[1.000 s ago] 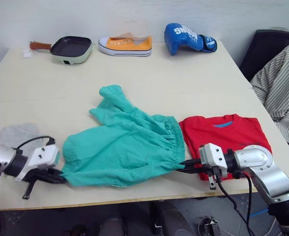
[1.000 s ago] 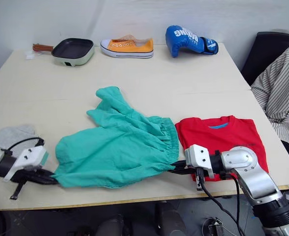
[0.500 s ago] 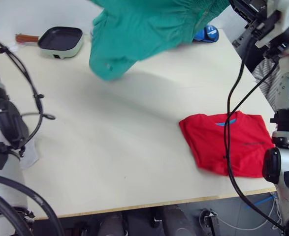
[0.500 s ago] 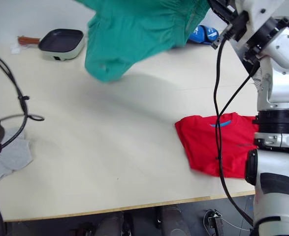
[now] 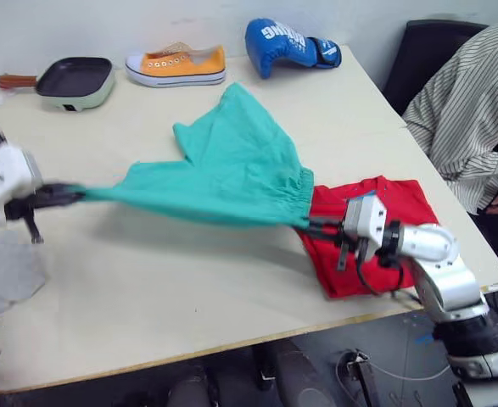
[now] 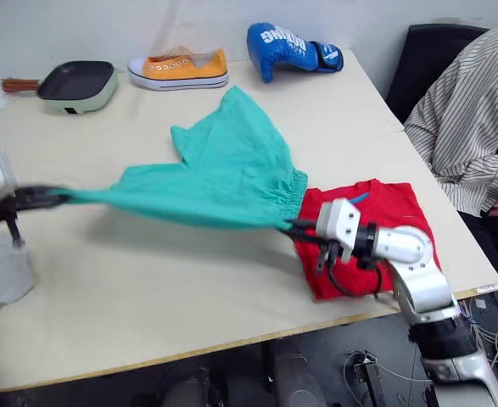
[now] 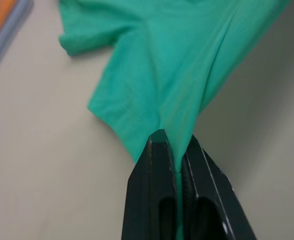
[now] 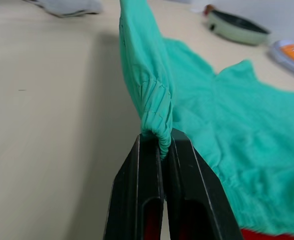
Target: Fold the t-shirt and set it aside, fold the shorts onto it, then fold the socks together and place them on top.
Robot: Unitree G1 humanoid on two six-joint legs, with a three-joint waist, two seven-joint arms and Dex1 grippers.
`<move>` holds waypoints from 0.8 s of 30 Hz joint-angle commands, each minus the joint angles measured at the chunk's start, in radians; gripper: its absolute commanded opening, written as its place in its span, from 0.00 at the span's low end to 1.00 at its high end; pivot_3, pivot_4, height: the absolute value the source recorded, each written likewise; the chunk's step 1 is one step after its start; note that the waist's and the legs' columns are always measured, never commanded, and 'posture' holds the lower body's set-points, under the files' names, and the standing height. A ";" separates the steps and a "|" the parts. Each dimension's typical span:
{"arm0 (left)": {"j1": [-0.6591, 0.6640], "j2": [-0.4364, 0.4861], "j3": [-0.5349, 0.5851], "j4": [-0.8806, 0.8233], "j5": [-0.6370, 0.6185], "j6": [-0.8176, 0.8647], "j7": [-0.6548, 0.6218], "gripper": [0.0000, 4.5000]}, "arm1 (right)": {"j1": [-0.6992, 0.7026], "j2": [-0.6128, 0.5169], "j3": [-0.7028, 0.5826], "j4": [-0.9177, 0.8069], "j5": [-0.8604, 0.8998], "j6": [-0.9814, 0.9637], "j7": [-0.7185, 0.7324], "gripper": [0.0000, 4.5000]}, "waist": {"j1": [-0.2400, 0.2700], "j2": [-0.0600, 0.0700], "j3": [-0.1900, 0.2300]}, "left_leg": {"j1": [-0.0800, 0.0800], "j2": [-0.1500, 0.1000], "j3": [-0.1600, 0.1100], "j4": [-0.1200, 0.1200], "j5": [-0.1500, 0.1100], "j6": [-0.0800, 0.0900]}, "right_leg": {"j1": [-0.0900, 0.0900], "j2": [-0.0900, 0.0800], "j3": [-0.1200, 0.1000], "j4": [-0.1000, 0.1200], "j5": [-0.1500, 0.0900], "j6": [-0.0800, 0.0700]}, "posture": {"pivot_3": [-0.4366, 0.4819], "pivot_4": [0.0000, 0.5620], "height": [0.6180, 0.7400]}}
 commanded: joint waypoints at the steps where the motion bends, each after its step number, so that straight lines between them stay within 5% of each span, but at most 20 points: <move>1: 0.109 0.063 0.097 -0.100 -0.024 0.067 -0.045 0.01 | 0.009 -0.025 -0.022 -0.084 0.067 0.059 0.040 0.00 | 0.013 -0.003 0.001 | 0.004 0.000 0.000 -0.001 0.001 0.002 | 0.006 0.001 0.000 -0.004 0.003 0.000 | 0.48 0.27 1.00; 4: 0.224 0.103 0.134 -0.158 -0.056 0.168 -0.125 0.01 | 0.024 -0.029 -0.022 -0.107 0.107 0.125 0.055 0.00 | 0.040 -0.004 0.000 | 0.024 0.000 0.000 -0.005 0.000 0.004 | 0.028 0.002 0.000 -0.014 0.005 0.000 | 0.48 0.27 1.00; 7: 0.318 0.149 0.165 -0.200 -0.071 0.255 -0.209 0.01 | 0.035 -0.031 -0.022 -0.119 0.131 0.167 0.068 0.00 | 0.065 -0.004 -0.001 | 0.026 0.000 0.001 -0.006 0.000 0.002 | 0.029 0.002 0.000 -0.014 0.005 -0.001 | 0.48 0.27 1.00; 15: 0.568 0.248 0.269 -0.335 -0.160 0.458 -0.386 0.01 | 0.123 -0.069 -0.048 -0.173 0.237 0.280 0.148 0.00 | 0.085 -0.005 -0.001 | 0.005 0.001 0.002 -0.006 -0.005 0.001 | 0.008 0.003 0.000 -0.014 0.000 0.001 | 0.48 0.27 1.00; 20: 0.971 0.308 0.482 -0.577 -0.406 0.618 -0.386 0.01 | 0.223 -0.163 -0.095 -0.195 0.346 0.356 0.281 0.00 | 0.083 -0.004 -0.001 | 0.002 0.002 0.001 -0.003 -0.007 0.004 | 0.008 0.001 0.000 -0.016 0.000 0.002 | 0.48 0.27 1.00; 22: 0.990 0.324 0.518 -0.594 -0.451 0.644 -0.386 0.01 | 0.241 -0.162 -0.108 -0.174 0.335 0.337 0.291 0.00 | 0.086 -0.004 -0.001 | 0.004 0.001 0.000 -0.002 -0.007 0.005 | 0.010 0.002 -0.001 -0.016 0.000 0.002 | 0.48 0.27 1.00; 24: 0.865 0.368 0.466 -0.525 -0.500 0.652 -0.386 0.01 | 0.240 -0.130 -0.124 -0.121 0.320 0.320 0.270 0.00 | 0.092 -0.004 -0.001 | 0.008 0.000 -0.001 -0.002 -0.006 0.003 | 0.014 0.003 -0.001 -0.016 0.001 0.003 | 0.48 0.27 1.00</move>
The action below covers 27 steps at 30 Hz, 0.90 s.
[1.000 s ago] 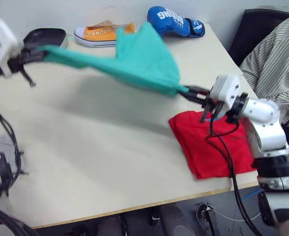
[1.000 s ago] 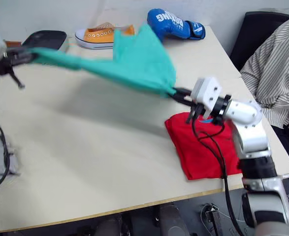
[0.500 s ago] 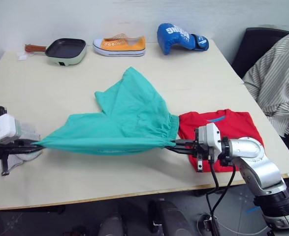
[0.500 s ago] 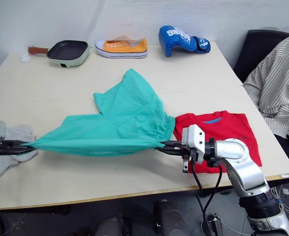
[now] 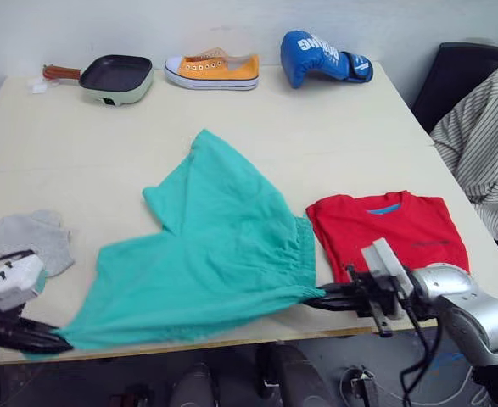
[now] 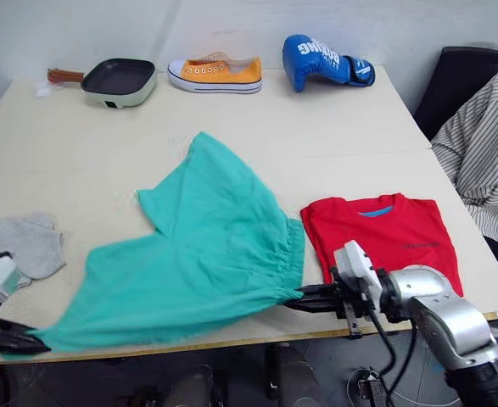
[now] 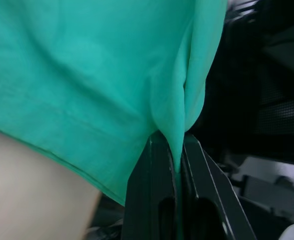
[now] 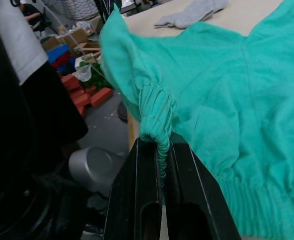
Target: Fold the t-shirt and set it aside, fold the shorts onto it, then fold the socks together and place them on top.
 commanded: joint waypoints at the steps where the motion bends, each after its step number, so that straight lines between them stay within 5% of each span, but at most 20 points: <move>1: -0.152 0.062 -0.020 0.080 -0.082 0.014 -0.112 0.01 | -0.006 0.037 -0.042 0.058 -0.006 -0.043 -0.007 0.00 | 0.004 0.001 0.000 | 0.003 -0.001 -0.001 0.000 0.001 0.000 | 0.004 0.000 0.000 0.000 0.000 0.000 | 0.48 0.27 1.00; 4: -0.329 0.119 -0.167 0.180 -0.096 -0.042 -0.099 0.01 | 0.011 0.064 -0.044 0.110 -0.063 -0.121 -0.004 0.00 | 0.004 0.004 0.002 | 0.012 -0.001 -0.001 -0.003 0.001 -0.001 | 0.013 0.001 0.000 -0.004 0.000 0.000 | 0.48 0.27 1.00; 6: -0.472 0.155 -0.302 0.247 -0.112 -0.094 -0.084 0.01 | 0.038 0.073 -0.043 0.122 -0.100 -0.177 0.006 0.00 | -0.010 0.011 0.003 | 0.004 -0.005 -0.017 -0.006 0.002 0.001 | 0.021 -0.005 -0.011 -0.007 0.000 0.003 | 0.48 0.27 1.00; 8: -0.614 0.161 -0.429 0.285 -0.111 -0.114 -0.086 0.01 | 0.052 0.079 -0.043 0.127 -0.111 -0.200 0.012 0.00 | -0.021 0.012 0.002 | -0.002 -0.016 -0.051 -0.014 0.009 0.001 | 0.036 -0.022 -0.046 -0.018 -0.002 0.005 | 0.48 0.27 1.00; 12: -0.953 0.099 -0.701 0.327 -0.053 -0.120 -0.110 0.01 | 0.048 0.062 -0.085 0.056 -0.047 -0.099 -0.043 0.00 | -0.009 0.016 0.003 | -0.030 -0.038 -0.109 -0.017 0.033 0.003 | 0.032 -0.050 -0.101 -0.022 -0.002 0.008 | 0.48 0.27 1.00; 18: -1.302 0.026 -1.005 0.384 -0.013 -0.120 -0.112 0.01 | 0.082 0.082 -0.097 0.042 -0.053 -0.077 -0.085 0.00 | 0.055 0.016 0.004 | -0.032 -0.039 -0.104 0.002 0.030 0.009 | 0.034 -0.049 -0.091 -0.020 0.000 0.011 | 0.48 0.27 1.00; 23: -1.684 -0.200 -1.248 0.662 0.183 -0.254 -0.112 0.01 | 0.124 0.142 -0.104 0.143 -0.072 -0.140 -0.078 0.00 | 0.069 0.016 0.004 | -0.028 -0.042 -0.103 0.002 0.027 0.018 | 0.039 -0.048 -0.087 -0.019 0.000 0.012 | 0.48 0.27 1.00; 27: -1.967 -0.513 -1.272 1.094 0.380 -0.484 -0.036 0.01 | 0.115 0.203 -0.131 0.301 -0.066 -0.173 -0.070 0.00 | 0.074 0.014 0.004 | -0.028 -0.042 -0.100 0.002 0.030 0.013 | 0.038 -0.048 -0.087 -0.019 0.000 0.013 | 0.48 0.27 1.00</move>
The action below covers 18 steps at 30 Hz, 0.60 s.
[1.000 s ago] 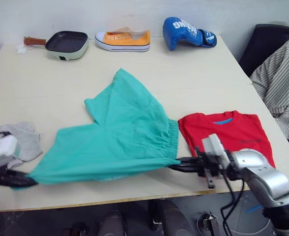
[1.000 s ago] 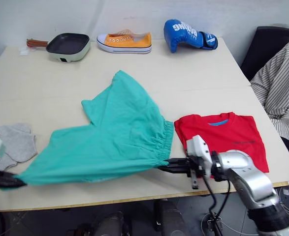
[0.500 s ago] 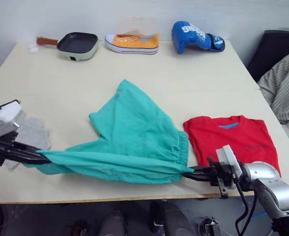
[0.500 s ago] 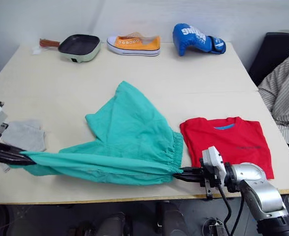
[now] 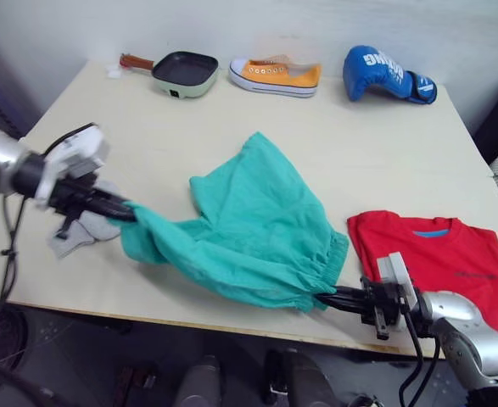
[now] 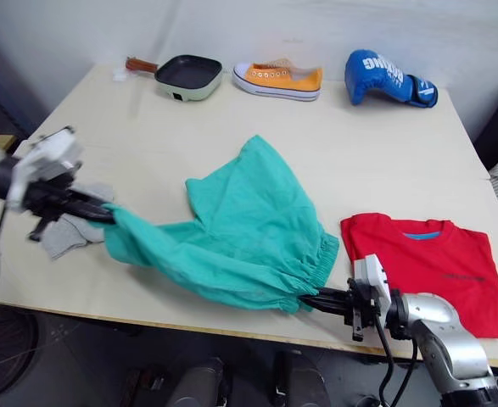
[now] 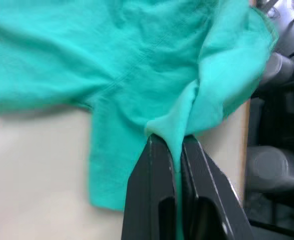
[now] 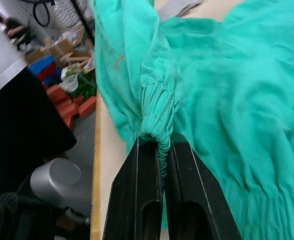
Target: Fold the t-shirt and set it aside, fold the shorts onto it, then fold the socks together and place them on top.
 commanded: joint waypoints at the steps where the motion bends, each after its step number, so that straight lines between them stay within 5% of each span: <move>1: -0.212 -0.228 0.013 0.383 0.182 -0.277 0.062 0.01 | -0.018 0.040 -0.060 0.137 0.019 -0.028 -0.005 0.00 | 0.001 -0.001 0.000 | 0.000 0.000 0.001 0.000 0.000 0.000 | 0.000 0.000 0.000 0.000 0.000 0.000 | 0.48 0.27 1.00; 3: -0.324 -0.382 0.026 0.590 0.280 -0.432 0.213 0.01 | -0.044 0.066 -0.113 0.221 0.047 -0.010 -0.042 0.00 | 0.004 -0.005 0.000 | 0.000 0.000 0.002 0.000 0.000 0.001 | 0.000 -0.001 -0.001 0.000 0.001 0.002 | 0.48 0.27 1.00; 6: -0.418 -0.500 0.076 0.735 0.353 -0.531 0.372 0.01 | 0.011 0.097 -0.178 0.081 0.116 0.062 -0.168 0.00 | -0.005 -0.005 0.001 | -0.001 -0.003 0.005 0.002 0.000 0.006 | 0.000 -0.006 0.001 -0.003 0.004 0.008 | 0.48 0.27 1.00; 11: -0.479 -0.618 0.098 0.813 0.500 -0.623 0.584 0.01 | 0.111 0.118 -0.260 -0.125 0.200 0.141 -0.311 0.00 | -0.022 -0.005 0.001 | -0.002 -0.004 0.007 -0.002 -0.001 0.008 | -0.003 -0.007 0.003 -0.003 0.006 0.010 | 0.48 0.27 1.00; 18: -0.451 -0.705 0.067 0.848 0.720 -0.622 0.841 0.01 | 0.111 0.134 -0.216 -0.391 0.194 0.237 -0.565 0.00 | -0.022 -0.005 0.001 | -0.002 -0.004 0.010 -0.002 -0.001 0.007 | -0.006 -0.007 0.006 -0.003 0.006 0.010 | 0.48 0.27 1.00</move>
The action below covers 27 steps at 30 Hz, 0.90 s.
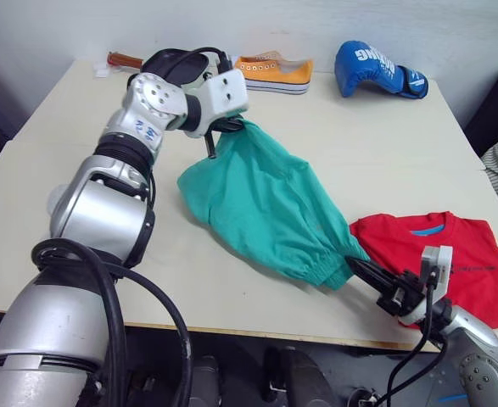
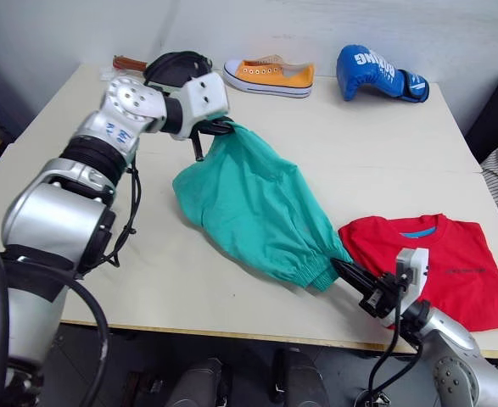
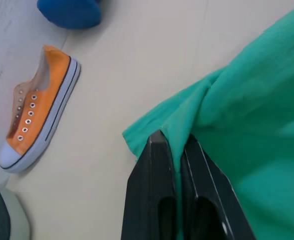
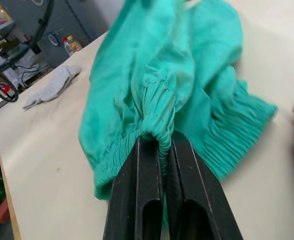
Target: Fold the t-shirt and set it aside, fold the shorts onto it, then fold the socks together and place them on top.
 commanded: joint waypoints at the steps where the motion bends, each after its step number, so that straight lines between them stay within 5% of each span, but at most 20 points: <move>1: -0.001 -0.018 0.010 0.000 0.083 0.023 0.127 0.01 | -0.039 0.002 0.024 -0.097 -0.013 0.032 -0.108 0.00 | 0.000 0.000 0.000 | 0.000 0.000 0.001 0.000 0.000 0.000 | 0.000 0.000 0.001 0.000 0.000 0.000 | 0.48 0.27 1.00; 5: 0.014 -0.025 0.043 0.003 0.120 0.050 0.167 0.06 | -0.134 -0.002 0.074 -0.139 -0.065 0.087 -0.241 0.00 | -0.001 0.000 0.000 | 0.000 0.000 0.002 0.000 0.000 0.000 | -0.002 0.000 0.001 0.001 0.000 0.000 | 0.48 0.27 1.00; 8: 0.028 0.010 0.076 0.000 0.130 0.048 0.179 0.21 | -0.223 -0.025 0.057 -0.140 -0.058 0.144 -0.315 0.16 | 0.000 0.000 0.000 | 0.000 0.000 0.002 0.000 0.000 0.000 | -0.002 0.000 0.001 0.001 0.000 0.000 | 0.48 0.27 1.00; 15: 0.048 0.084 0.217 -0.013 0.072 0.047 0.118 0.70 | -0.305 -0.182 -0.065 -0.112 0.012 0.241 -0.293 0.70 | 0.005 0.000 0.000 | -0.003 0.000 0.002 0.000 0.000 0.000 | -0.003 0.000 0.000 0.003 0.000 0.000 | 0.48 0.27 1.00; 19: 0.048 0.115 0.246 -0.022 0.080 0.026 0.071 0.97 | -0.325 -0.281 -0.032 -0.092 -0.074 0.218 -0.228 1.00 | 0.006 0.000 0.000 | -0.003 -0.001 0.001 0.001 0.000 0.002 | -0.002 0.000 -0.001 0.003 0.000 0.001 | 0.48 0.27 1.00; 21: 0.043 0.129 0.283 -0.032 0.050 0.007 0.016 0.99 | -0.340 -0.303 -0.028 -0.098 -0.081 0.210 -0.202 1.00 | 0.004 0.000 0.000 | -0.003 -0.001 0.001 0.001 0.000 0.002 | -0.002 0.000 -0.001 0.003 0.001 0.001 | 0.48 0.27 1.00; 27: 0.219 0.254 0.286 -0.147 -0.020 -0.215 -0.499 0.99 | -0.354 -0.404 0.185 -0.301 -0.213 0.132 -0.066 1.00 | -0.010 0.001 0.000 | -0.003 0.001 0.003 0.000 0.000 0.002 | -0.003 0.002 0.000 0.002 0.001 0.001 | 0.48 0.27 1.00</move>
